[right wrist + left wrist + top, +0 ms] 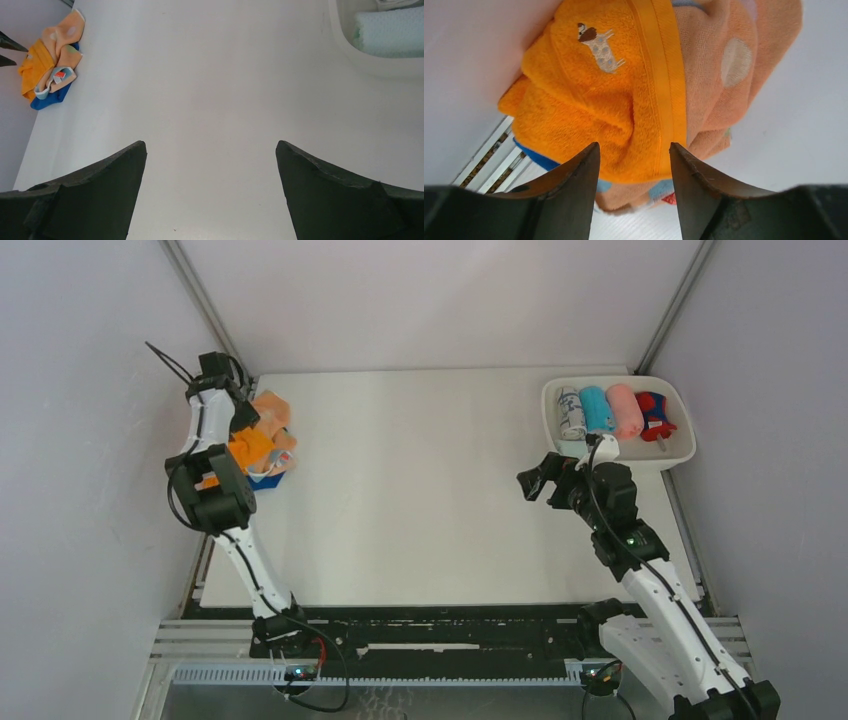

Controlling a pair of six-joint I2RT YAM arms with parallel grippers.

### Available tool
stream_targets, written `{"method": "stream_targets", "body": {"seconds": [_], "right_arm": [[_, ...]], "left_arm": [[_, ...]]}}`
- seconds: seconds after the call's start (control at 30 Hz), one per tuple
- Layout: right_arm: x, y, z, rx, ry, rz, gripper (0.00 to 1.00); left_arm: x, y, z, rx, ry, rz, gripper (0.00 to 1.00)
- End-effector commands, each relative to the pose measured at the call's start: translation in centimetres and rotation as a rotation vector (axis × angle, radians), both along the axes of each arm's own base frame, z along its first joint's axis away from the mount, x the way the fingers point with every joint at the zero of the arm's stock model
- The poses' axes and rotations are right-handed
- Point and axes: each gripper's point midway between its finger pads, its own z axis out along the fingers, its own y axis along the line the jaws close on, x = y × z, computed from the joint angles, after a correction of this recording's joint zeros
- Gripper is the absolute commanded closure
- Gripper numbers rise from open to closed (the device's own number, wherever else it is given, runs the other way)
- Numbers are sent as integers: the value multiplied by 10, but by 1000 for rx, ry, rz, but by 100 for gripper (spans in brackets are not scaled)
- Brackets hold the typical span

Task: Roll the towels
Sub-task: Pick up the towel at the corner of the board, then place the towel at the center of the board.

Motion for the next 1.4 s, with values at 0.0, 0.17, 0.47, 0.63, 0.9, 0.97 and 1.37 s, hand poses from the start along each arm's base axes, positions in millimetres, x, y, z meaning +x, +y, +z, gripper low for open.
{"method": "stream_targets", "body": {"seconds": [0.0, 0.17, 0.47, 0.63, 0.9, 0.97, 1.37], "right_arm": [[8, 2, 7, -18, -51, 14, 1], [10, 0, 2, -25, -34, -2, 1], [9, 0, 5, -21, -40, 6, 1], [7, 2, 7, -14, -47, 20, 2], [3, 9, 9, 4, -46, 54, 2], [1, 9, 10, 7, -46, 58, 2], [-9, 15, 17, 30, -62, 91, 1]], "left_arm": [[9, 1, -9, -18, 54, -44, 44], [10, 1, -28, -24, 95, -63, 58], [0, 9, -11, 34, 99, -53, 100], [-19, 22, 78, 172, -32, 18, 100], [-102, 49, 254, 471, -269, 295, 100], [-118, 47, 289, 509, -322, 328, 100], [-163, -47, 417, 527, -725, 95, 100]]}}
